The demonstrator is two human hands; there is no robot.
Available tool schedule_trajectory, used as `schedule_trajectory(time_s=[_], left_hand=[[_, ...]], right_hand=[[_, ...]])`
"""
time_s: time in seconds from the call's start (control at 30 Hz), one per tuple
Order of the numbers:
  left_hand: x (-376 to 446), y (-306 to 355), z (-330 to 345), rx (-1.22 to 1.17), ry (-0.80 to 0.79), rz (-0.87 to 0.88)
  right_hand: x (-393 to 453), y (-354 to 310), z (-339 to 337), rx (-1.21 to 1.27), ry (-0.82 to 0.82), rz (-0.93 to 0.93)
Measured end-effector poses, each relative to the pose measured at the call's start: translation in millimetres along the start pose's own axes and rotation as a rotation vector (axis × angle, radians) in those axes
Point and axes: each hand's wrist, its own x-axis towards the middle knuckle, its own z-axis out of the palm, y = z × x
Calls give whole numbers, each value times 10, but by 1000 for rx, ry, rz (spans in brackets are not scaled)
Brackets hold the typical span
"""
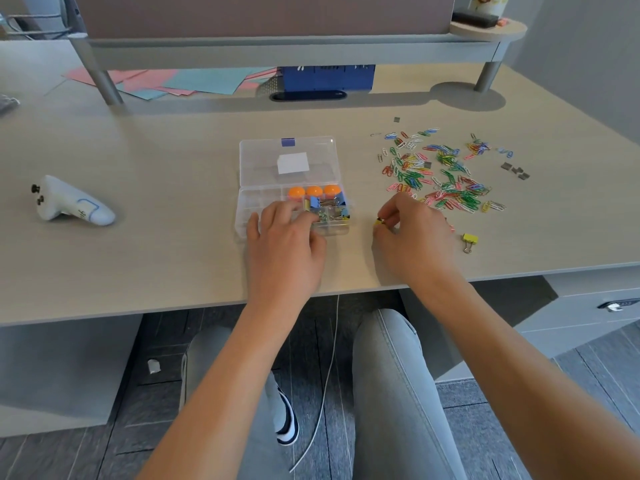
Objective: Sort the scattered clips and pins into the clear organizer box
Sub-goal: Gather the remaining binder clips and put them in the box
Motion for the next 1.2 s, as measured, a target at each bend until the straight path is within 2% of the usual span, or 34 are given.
schedule_trajectory(time_s=[0.2, 0.4, 0.83, 1.2], left_hand=[[-15, 16, -37, 59, -60, 5], [-63, -26, -109, -5, 24, -7], [-169, -129, -97, 97, -12, -38], [-180, -107, -107, 114, -16, -16]], right_hand=[[60, -144, -16, 344, -25, -40], [175, -379, 5, 533, -102, -83], [365, -461, 155, 260, -180, -327], [379, -458, 132, 117, -213, -355]])
